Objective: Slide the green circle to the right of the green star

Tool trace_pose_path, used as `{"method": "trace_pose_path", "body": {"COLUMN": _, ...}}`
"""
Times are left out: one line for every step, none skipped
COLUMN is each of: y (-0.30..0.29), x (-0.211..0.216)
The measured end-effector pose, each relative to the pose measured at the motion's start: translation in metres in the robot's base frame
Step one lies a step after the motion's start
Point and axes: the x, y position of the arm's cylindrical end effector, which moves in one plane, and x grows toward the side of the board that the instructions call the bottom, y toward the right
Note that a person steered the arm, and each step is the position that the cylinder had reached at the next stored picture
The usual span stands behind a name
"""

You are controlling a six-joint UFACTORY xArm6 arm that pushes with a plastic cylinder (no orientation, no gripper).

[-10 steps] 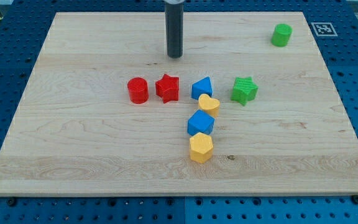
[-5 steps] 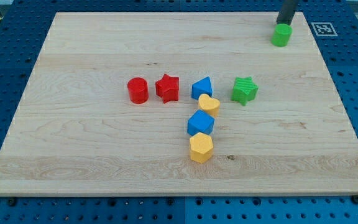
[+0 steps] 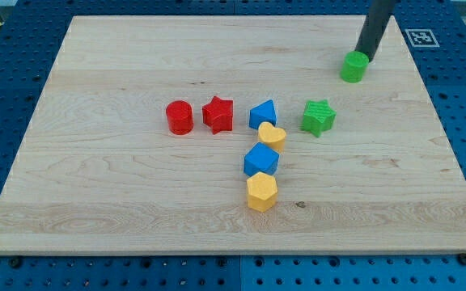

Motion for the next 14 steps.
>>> {"method": "trace_pose_path", "body": {"y": -0.021, "x": 0.004}}
{"method": "trace_pose_path", "body": {"y": -0.030, "x": 0.031}}
{"method": "trace_pose_path", "body": {"y": -0.034, "x": 0.059}}
{"method": "trace_pose_path", "body": {"y": -0.034, "x": 0.085}}
{"method": "trace_pose_path", "body": {"y": -0.034, "x": 0.087}}
{"method": "trace_pose_path", "body": {"y": -0.046, "x": 0.087}}
{"method": "trace_pose_path", "body": {"y": -0.069, "x": 0.087}}
{"method": "trace_pose_path", "body": {"y": -0.077, "x": 0.092}}
{"method": "trace_pose_path", "body": {"y": -0.077, "x": 0.100}}
{"method": "trace_pose_path", "body": {"y": -0.066, "x": 0.100}}
{"method": "trace_pose_path", "body": {"y": -0.050, "x": 0.100}}
{"method": "trace_pose_path", "body": {"y": -0.035, "x": 0.100}}
{"method": "trace_pose_path", "body": {"y": -0.024, "x": 0.102}}
{"method": "trace_pose_path", "body": {"y": -0.013, "x": 0.103}}
